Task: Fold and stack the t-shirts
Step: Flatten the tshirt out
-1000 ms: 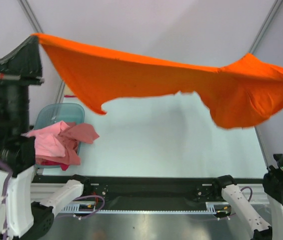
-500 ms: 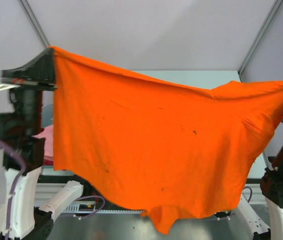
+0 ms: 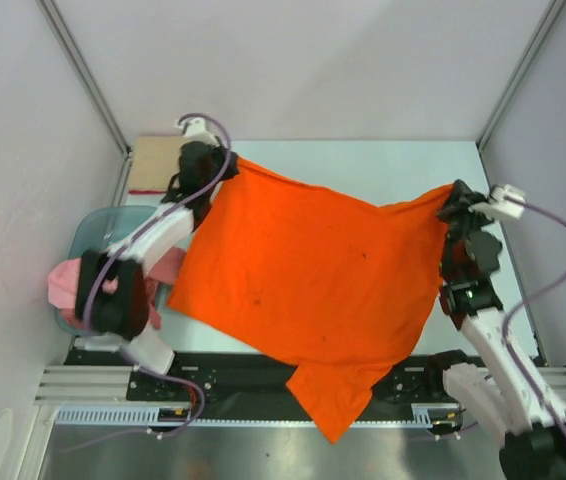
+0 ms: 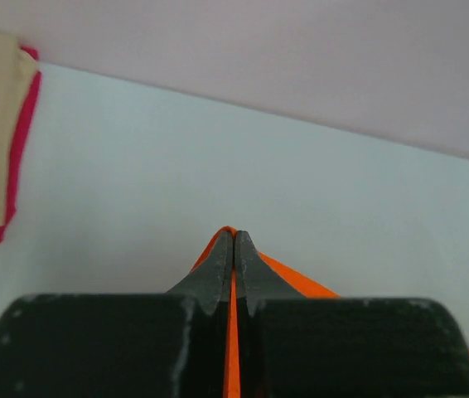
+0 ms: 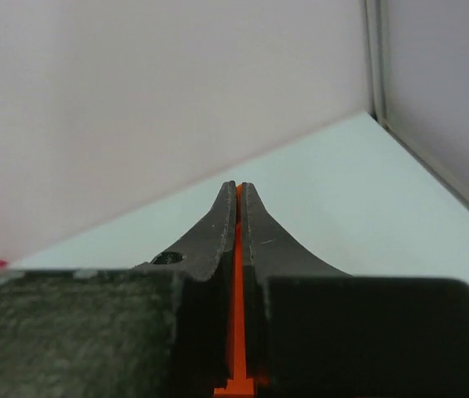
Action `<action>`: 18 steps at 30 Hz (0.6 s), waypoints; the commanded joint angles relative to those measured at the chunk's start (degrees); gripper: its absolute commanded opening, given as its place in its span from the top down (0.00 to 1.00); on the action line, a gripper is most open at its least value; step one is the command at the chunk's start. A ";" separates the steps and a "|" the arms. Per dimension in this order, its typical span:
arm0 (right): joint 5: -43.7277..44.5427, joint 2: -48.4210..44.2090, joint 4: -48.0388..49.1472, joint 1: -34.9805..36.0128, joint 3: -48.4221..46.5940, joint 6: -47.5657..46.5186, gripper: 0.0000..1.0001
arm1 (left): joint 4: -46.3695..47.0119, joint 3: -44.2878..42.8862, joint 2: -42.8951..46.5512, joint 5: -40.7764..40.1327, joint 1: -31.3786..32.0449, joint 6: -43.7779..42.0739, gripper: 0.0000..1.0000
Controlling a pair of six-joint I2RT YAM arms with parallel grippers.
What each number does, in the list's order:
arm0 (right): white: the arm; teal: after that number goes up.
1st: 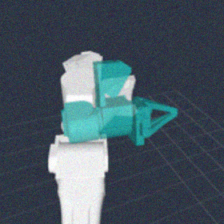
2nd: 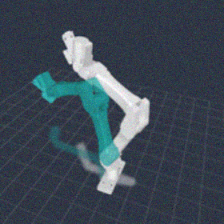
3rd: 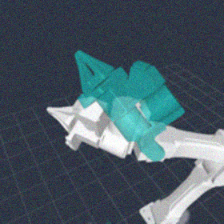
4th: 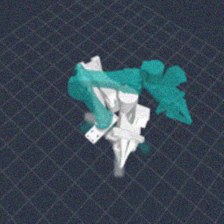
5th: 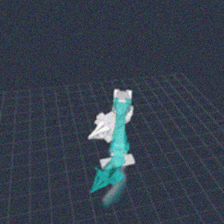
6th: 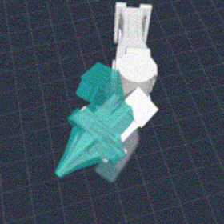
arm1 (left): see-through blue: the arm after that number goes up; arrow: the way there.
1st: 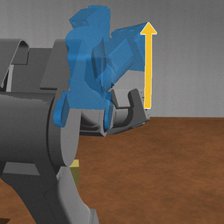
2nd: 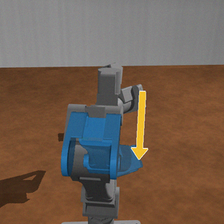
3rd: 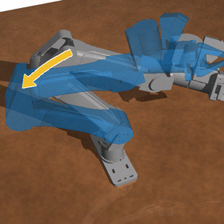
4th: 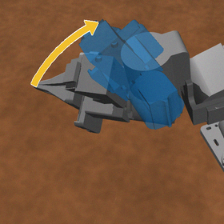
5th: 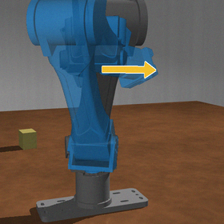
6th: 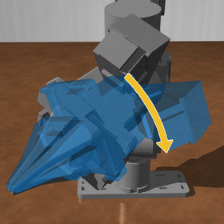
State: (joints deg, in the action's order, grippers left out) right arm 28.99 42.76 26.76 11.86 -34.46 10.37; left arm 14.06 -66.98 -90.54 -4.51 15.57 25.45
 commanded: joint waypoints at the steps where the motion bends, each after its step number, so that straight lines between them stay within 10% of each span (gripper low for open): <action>1: 2.48 12.29 12.69 -2.88 -0.17 -2.11 1.00 | 8.34 -10.76 -14.41 3.98 -0.19 1.44 1.00; 9: -4.03 29.30 17.71 -8.43 -4.74 -2.55 1.00 | 3.25 -36.44 -38.20 10.22 -0.19 4.43 1.00; 18: -3.34 26.16 9.55 -8.52 -4.57 -0.54 1.00 | -1.67 -42.45 -43.32 11.37 -0.46 1.80 1.00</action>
State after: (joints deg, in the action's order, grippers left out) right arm 23.75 72.93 37.23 3.51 -36.51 8.58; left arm 12.47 -107.09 -134.39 5.80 15.57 28.42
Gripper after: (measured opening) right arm 0.014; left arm 0.007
